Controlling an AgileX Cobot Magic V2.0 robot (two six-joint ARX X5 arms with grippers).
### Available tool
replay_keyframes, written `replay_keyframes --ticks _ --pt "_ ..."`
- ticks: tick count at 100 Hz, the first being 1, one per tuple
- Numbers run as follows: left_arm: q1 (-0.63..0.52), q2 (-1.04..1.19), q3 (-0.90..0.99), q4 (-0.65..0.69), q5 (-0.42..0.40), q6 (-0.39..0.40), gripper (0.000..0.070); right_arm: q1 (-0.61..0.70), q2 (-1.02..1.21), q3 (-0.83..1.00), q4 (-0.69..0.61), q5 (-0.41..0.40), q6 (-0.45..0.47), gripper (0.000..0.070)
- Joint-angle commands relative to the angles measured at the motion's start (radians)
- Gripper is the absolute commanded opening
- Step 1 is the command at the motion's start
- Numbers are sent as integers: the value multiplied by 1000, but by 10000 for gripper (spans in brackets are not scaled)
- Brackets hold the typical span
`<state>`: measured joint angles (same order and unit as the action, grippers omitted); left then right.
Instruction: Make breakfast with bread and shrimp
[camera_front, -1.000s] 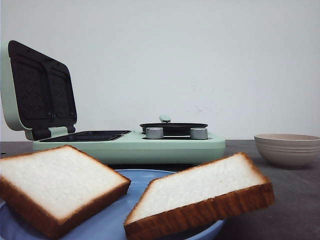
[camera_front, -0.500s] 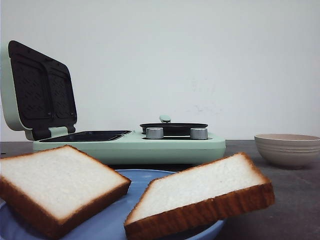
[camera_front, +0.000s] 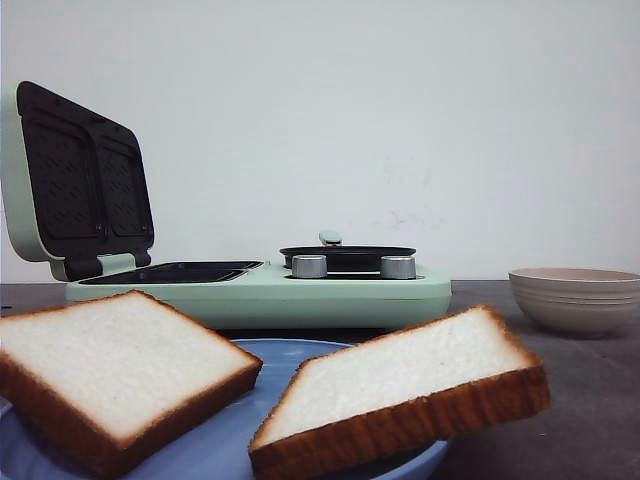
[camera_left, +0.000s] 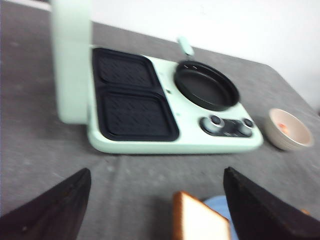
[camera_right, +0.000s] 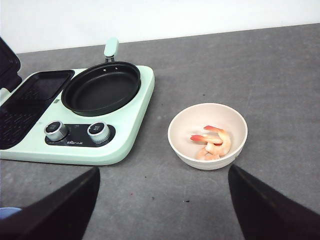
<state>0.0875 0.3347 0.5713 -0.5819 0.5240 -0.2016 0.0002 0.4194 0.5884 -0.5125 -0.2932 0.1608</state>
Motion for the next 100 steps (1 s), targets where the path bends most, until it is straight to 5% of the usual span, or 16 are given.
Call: replay_keyframes --ticks 1,33,65,100 --pt "3 4 15 -3 38 5 471 4 2 17 11 -2 -8 522" --pt "-1 37 15 -120 91 4 421 4 1 17 -67 -48 -7 521" --pt "-10 254 15 -149 259 7 394 6 0 17 -101 -51 -7 521" --pt "-12 413 13 -227 298 119 406 32 0 17 -114 -51 -12 521"
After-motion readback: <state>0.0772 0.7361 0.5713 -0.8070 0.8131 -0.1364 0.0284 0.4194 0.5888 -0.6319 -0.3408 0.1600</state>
